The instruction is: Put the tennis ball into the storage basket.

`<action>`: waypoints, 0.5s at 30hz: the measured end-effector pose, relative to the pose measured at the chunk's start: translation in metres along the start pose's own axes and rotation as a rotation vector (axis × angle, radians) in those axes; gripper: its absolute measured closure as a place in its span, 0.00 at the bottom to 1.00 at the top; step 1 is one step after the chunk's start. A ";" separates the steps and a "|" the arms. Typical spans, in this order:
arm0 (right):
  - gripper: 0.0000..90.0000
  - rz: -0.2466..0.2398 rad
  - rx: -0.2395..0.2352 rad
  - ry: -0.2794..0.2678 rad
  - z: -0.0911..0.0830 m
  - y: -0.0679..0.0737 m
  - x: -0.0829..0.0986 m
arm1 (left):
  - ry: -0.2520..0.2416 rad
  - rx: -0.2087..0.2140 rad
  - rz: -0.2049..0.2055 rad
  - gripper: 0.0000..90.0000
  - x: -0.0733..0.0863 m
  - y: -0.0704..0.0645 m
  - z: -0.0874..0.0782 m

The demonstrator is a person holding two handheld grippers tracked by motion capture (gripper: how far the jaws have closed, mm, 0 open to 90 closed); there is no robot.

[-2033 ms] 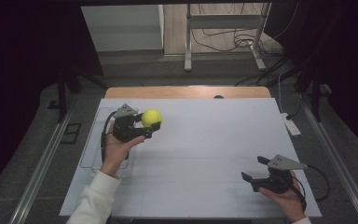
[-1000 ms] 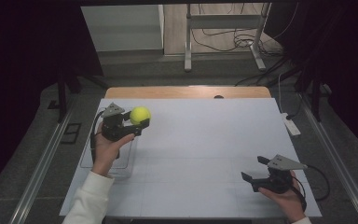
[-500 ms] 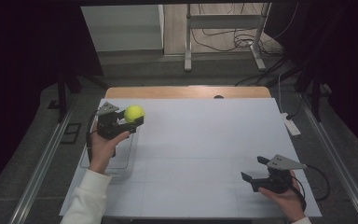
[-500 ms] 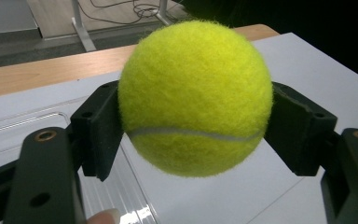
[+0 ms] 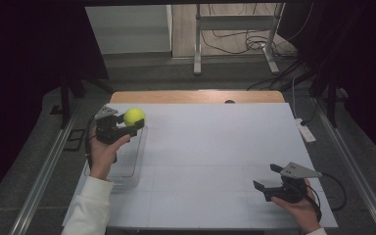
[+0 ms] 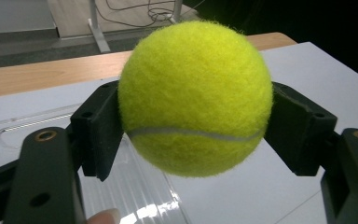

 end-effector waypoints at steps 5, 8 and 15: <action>0.11 0.001 0.000 0.001 0.000 -0.001 0.000 | -0.003 -0.014 -0.011 0.30 0.000 0.007 -0.002; 0.11 -0.001 0.001 -0.001 0.000 0.000 0.000 | -0.007 -0.021 -0.018 0.30 0.000 0.010 -0.004; 0.11 0.000 -0.002 -0.002 0.000 0.000 0.000 | -0.005 -0.064 -0.036 0.30 0.001 0.019 -0.006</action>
Point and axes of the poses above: each handheld gripper's, and its own axes: z roughly forward along the jaws, x roughly out of its underside, y roughly to its left, the point moved 6 cm from there along z, roughly forward along the jaws, and after that the axes turned 3 degrees about z, right-handed, at the moved point
